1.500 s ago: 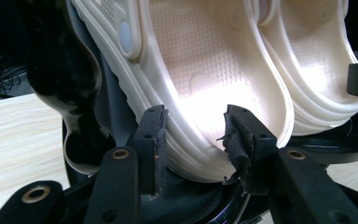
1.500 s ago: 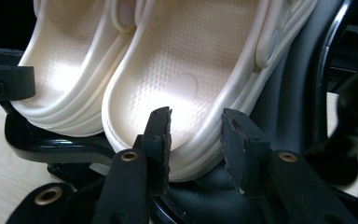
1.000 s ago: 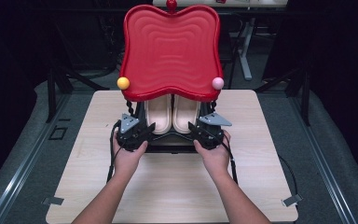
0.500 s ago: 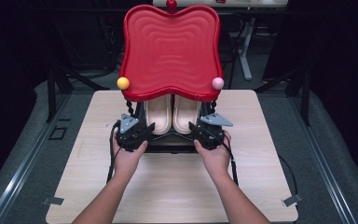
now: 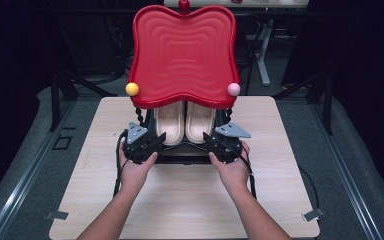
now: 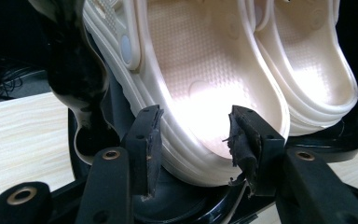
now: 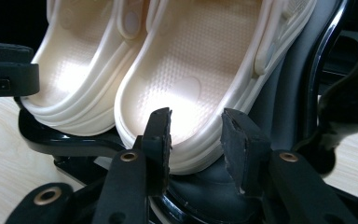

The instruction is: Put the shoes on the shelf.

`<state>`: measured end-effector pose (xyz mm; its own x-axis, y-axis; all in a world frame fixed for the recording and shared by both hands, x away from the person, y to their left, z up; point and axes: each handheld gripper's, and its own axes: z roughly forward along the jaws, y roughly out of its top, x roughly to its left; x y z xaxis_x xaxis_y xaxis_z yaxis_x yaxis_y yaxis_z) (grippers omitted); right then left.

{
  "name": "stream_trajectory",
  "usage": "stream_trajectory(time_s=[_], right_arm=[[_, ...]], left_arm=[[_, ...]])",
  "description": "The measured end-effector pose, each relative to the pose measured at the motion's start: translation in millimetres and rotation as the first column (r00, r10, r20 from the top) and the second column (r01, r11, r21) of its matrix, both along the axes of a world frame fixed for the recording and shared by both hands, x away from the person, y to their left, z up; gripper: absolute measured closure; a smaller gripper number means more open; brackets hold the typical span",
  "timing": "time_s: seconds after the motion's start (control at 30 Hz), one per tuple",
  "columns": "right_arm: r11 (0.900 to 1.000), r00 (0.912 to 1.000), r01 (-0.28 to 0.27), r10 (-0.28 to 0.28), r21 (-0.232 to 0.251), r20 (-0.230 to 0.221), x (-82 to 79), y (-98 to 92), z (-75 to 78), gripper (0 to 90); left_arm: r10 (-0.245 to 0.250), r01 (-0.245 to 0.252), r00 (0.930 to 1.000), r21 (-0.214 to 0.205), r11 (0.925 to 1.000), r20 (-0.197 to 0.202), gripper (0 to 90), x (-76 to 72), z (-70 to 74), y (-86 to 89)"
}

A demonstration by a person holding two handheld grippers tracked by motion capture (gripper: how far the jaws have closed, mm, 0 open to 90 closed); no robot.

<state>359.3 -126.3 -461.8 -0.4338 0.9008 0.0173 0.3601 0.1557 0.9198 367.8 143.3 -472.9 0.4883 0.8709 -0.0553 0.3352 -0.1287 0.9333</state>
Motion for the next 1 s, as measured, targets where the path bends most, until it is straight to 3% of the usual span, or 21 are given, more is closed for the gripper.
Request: stream_trajectory(time_s=[0.13, 0.57, 0.83, 1.0], right_arm=[[1.0000, 1.0000, -0.003, 0.003, 0.005, 0.009, -5.2, -1.8, 3.2, 61.2], [0.9981, 0.9991, -0.008, 0.011, -0.060, 0.042, -29.3, -17.0, 4.6, 57.7], [0.9950, 0.9988, 0.003, 0.002, -0.100, 0.049, -51.7, -37.6, -3.4, 55.4], [0.9931, 0.9998, 0.014, -0.012, -0.116, 0.015, -69.7, -57.4, -12.0, 52.0]], left_arm=[[0.001, -0.001, 0.9999, -0.006, 1.0000, 0.014, 53.2, -4.2, 3.2, 1.0], [-0.028, 0.028, 0.9986, -0.009, 0.9996, 0.045, 50.8, -31.4, 10.3, 15.2], [-0.033, 0.033, 0.9988, 0.008, 0.9994, 0.035, 49.5, -52.3, 1.2, 35.3], [-0.027, 0.026, 0.9993, 0.055, 0.9981, 0.026, 48.6, -66.0, -8.5, 50.9]])
